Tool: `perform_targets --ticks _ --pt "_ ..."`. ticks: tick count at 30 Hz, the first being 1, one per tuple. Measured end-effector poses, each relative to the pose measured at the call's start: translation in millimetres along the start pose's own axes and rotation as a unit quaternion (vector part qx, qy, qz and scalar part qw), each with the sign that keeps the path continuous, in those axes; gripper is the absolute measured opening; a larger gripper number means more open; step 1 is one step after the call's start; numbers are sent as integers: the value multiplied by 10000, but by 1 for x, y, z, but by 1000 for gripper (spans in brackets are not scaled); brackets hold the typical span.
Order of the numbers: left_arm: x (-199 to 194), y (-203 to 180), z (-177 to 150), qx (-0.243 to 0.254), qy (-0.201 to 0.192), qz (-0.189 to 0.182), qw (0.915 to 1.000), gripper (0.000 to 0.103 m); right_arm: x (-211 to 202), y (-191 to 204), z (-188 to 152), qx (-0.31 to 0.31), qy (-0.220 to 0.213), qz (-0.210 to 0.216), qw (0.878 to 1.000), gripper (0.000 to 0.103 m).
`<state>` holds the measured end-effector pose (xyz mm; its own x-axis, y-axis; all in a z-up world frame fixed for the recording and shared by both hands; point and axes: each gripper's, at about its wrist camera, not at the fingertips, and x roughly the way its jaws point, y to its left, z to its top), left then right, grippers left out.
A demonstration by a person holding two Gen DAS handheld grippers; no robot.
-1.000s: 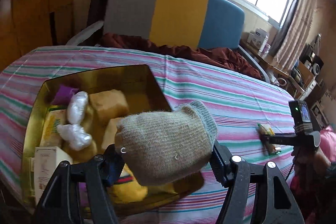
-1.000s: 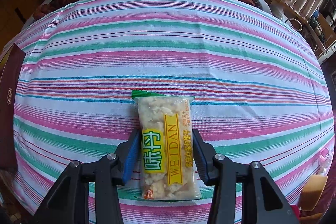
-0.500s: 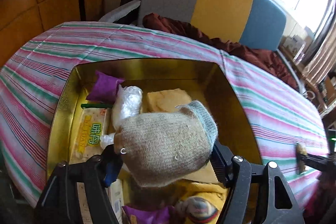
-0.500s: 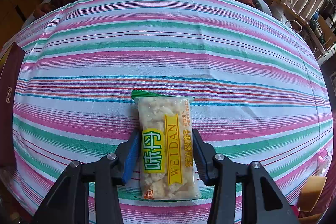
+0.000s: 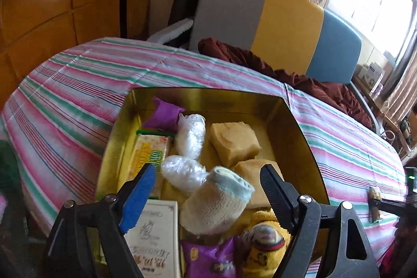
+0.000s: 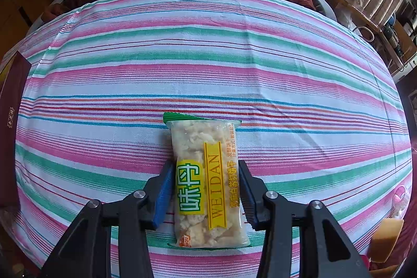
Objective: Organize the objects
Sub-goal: 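Carry the white sock roll into the gold tray and open the left tool, then carry the WEIDAN cracker bar into the gold tray and open the right tool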
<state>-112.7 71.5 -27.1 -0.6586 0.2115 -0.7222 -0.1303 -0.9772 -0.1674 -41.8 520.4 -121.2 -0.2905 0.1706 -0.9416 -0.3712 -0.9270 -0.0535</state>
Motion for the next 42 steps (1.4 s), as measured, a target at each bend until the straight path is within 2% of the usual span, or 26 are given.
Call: perform_targets --ticks 4,9,13,18,20,21,22,23,25,33,38,42 --pt "-22 9 -8 96 -211 147 9996 83 -7 5 -1 -30 -86 64 9999 46" --pt "-38 23 -14 123 -383 277 9988 84 -38 30 0 61 -439 743 9963 46" --pt "-45 29 -16 62 -491 274 9984 84 -74 101 5 -644 -767 1214 9875 45" --pt "-51 38 -20 -56 -538 196 9983 84 -103 200 14 -1472 -964 1824 9673 43" --pt "-54 41 -22 -88 -546 166 9983 84 -107 235 16 -1759 -974 1758 9637 41" --pt "-55 43 -22 -111 -548 159 9983 84 -107 250 17 -1865 -967 1769 9615 36" --pt "-55 45 -23 -146 -539 138 9983 84 -108 258 19 -1933 -1030 1790 9592 27" --pt "-56 48 -23 -186 -531 108 9984 84 -109 267 23 -1979 -1005 1854 9573 12" --pt "-57 51 -24 -232 -543 101 9982 84 -109 278 32 -1982 -885 1972 9560 12" --pt "-55 66 -27 -409 -535 100 9977 85 -97 312 38 -2160 -685 1846 9563 12" --pt "-56 68 -27 -410 -585 237 9972 85 -96 318 28 -2233 -682 1863 9544 12" --pt "-60 66 -27 -357 -657 421 9963 90 -95 322 13 -2222 -775 1811 9549 14"
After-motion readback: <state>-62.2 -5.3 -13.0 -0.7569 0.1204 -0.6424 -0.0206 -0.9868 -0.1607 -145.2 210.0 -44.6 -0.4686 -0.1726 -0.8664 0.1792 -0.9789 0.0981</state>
